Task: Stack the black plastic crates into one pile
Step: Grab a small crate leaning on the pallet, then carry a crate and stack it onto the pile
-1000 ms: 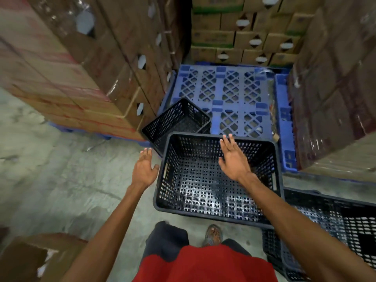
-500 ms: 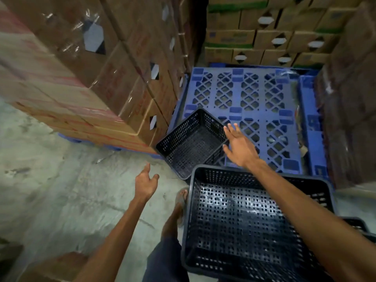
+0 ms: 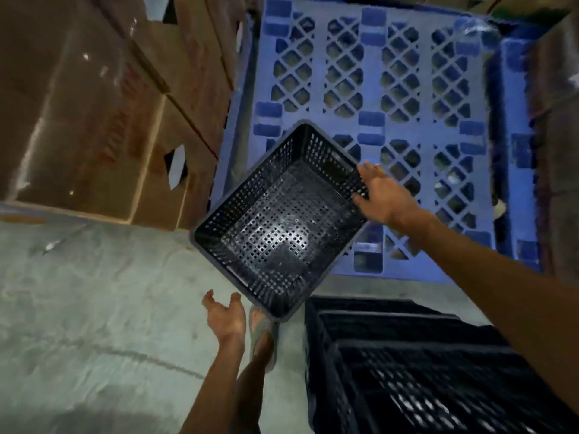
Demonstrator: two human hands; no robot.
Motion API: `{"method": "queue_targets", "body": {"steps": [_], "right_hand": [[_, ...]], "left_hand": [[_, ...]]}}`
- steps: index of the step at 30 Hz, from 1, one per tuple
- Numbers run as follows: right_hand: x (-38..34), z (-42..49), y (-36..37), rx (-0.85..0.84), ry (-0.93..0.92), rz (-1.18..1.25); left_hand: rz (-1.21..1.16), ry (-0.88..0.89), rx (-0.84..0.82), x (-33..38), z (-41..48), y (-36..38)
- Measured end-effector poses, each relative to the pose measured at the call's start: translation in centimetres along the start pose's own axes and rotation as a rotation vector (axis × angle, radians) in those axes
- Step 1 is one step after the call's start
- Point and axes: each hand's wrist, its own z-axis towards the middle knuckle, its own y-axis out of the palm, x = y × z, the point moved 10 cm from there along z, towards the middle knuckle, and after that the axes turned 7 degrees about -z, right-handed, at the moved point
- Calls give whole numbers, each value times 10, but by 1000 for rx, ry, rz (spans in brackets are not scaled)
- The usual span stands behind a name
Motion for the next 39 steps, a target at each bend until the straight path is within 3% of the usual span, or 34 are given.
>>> {"method": "queue_targets", "body": {"steps": [4, 8, 11, 16, 20, 28, 33, 39], "right_hand": [[8, 95, 52, 78, -7, -80], [40, 155, 84, 175, 125, -80], [60, 169, 106, 199, 217, -9], [80, 169, 86, 405, 307, 123], [80, 157, 66, 373, 194, 70], [92, 23, -67, 517, 102, 46], [106, -112, -197, 685, 114, 96], [140, -318, -331, 988, 138, 231]], "left_hand": [[-170, -98, 18, -52, 59, 46], [-272, -191, 38, -93, 94, 85], [-231, -192, 124, -105, 103, 97], [-227, -248, 203, -111, 105, 96], [-244, -162, 222, -90, 102, 73], [-348, 5, 104, -11, 27, 21], [-418, 204, 48, 96, -58, -33], [-504, 588, -40, 241, -217, -134]]}}
